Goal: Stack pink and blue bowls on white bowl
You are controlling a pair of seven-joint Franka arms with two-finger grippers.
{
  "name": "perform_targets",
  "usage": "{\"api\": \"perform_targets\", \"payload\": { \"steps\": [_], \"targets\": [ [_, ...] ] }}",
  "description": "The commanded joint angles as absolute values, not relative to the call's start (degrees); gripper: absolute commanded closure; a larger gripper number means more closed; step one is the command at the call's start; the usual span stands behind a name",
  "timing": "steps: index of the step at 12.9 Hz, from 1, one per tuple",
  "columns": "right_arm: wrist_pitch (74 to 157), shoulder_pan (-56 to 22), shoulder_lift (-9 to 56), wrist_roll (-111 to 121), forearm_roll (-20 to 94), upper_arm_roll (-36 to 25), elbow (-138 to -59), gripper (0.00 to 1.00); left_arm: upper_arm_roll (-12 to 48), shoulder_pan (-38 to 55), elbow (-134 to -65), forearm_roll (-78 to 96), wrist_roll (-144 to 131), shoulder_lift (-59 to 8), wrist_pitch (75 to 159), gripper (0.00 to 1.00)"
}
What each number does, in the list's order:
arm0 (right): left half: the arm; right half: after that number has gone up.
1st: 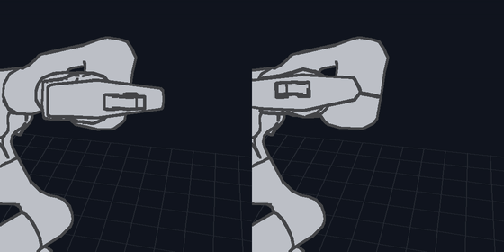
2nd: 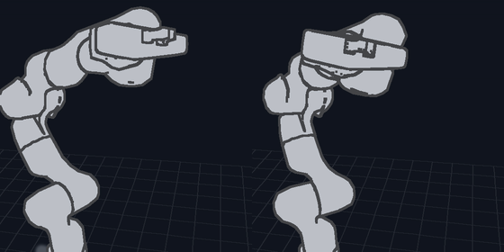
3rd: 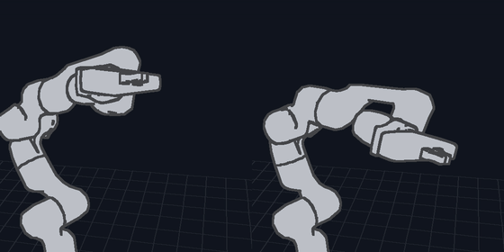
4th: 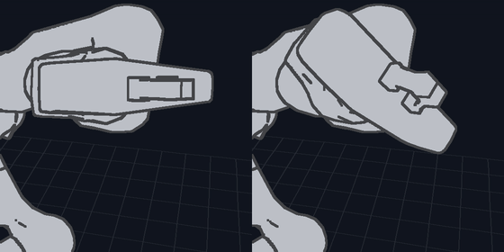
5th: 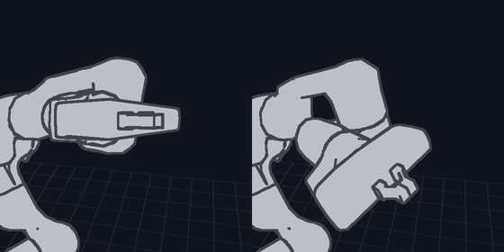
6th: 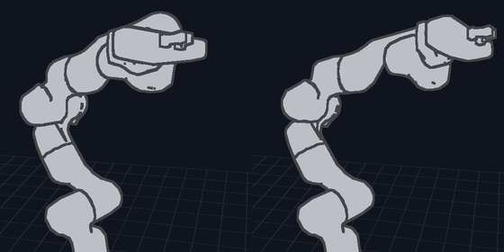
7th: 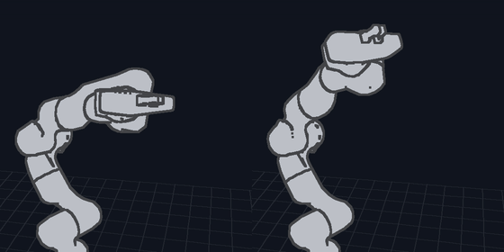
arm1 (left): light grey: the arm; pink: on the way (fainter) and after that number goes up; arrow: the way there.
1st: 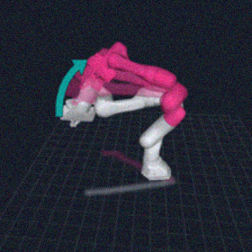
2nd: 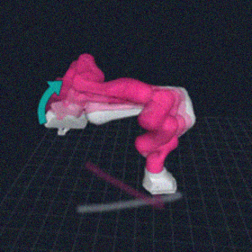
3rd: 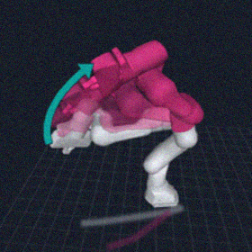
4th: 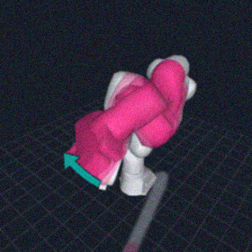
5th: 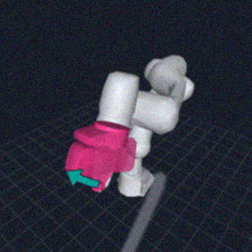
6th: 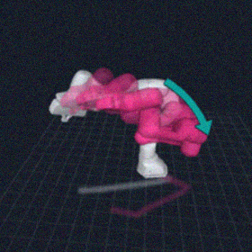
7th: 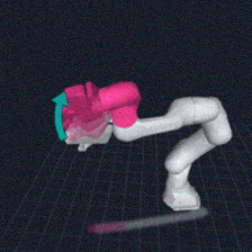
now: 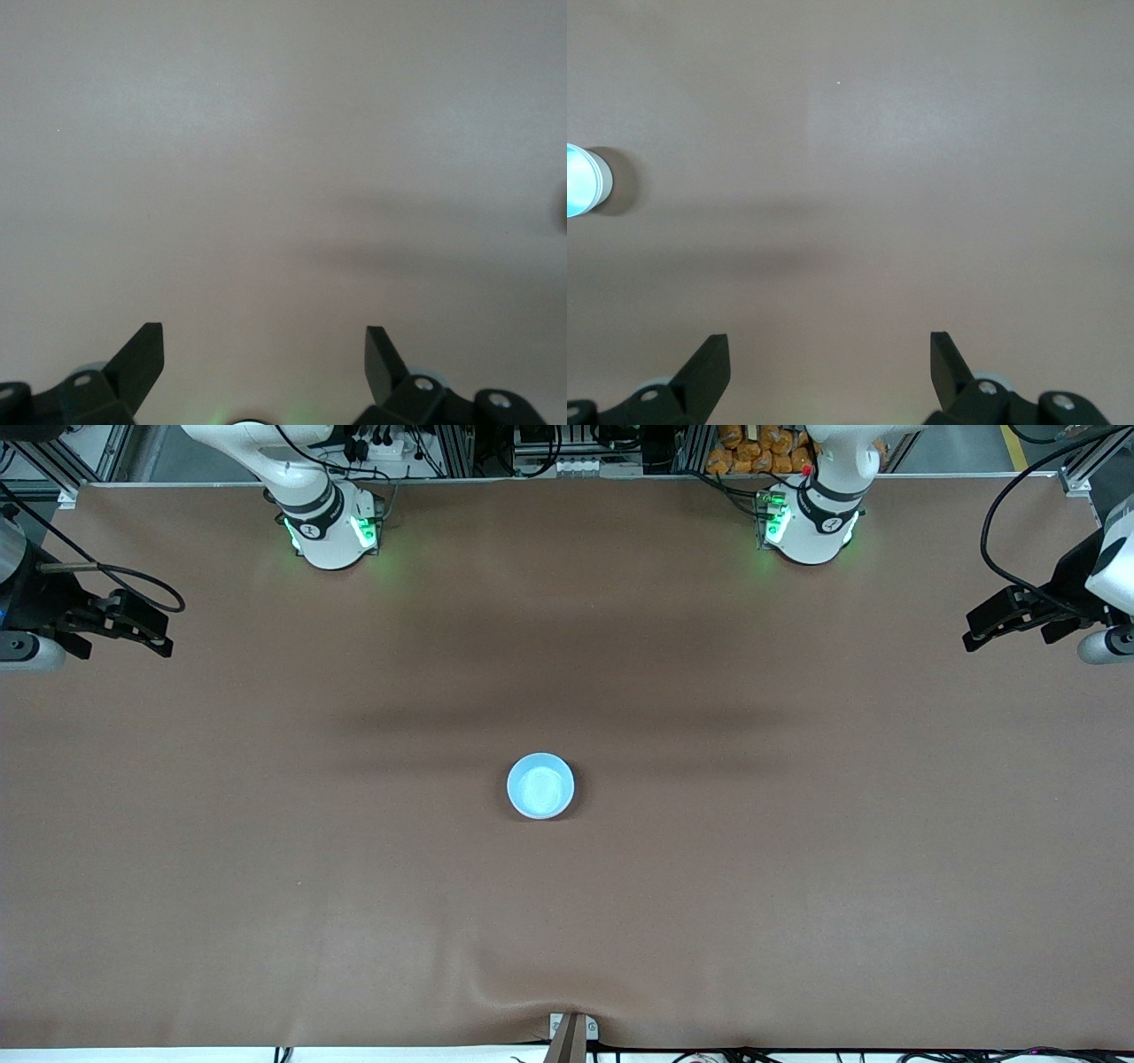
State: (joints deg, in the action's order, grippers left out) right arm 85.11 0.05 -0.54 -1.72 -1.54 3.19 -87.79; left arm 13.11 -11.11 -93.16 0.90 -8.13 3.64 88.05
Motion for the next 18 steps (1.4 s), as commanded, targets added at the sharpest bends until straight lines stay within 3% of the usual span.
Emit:
{"api": "perform_targets", "payload": {
  "steps": [1, 18],
  "targets": [
    [83.67, 0.44, -0.61, -0.79, -4.21, 3.25, -86.31, 0.00, 13.53, -11.69, -92.64, 1.76, -7.99, 3.78, 87.19, 0.00],
    [83.58, 1.05, -0.53, -0.88, -4.13, 3.60, -86.22, 0.00, 14.06, -11.07, -89.03, -0.79, -8.17, 3.95, 84.38, 0.00]
  ]
}}
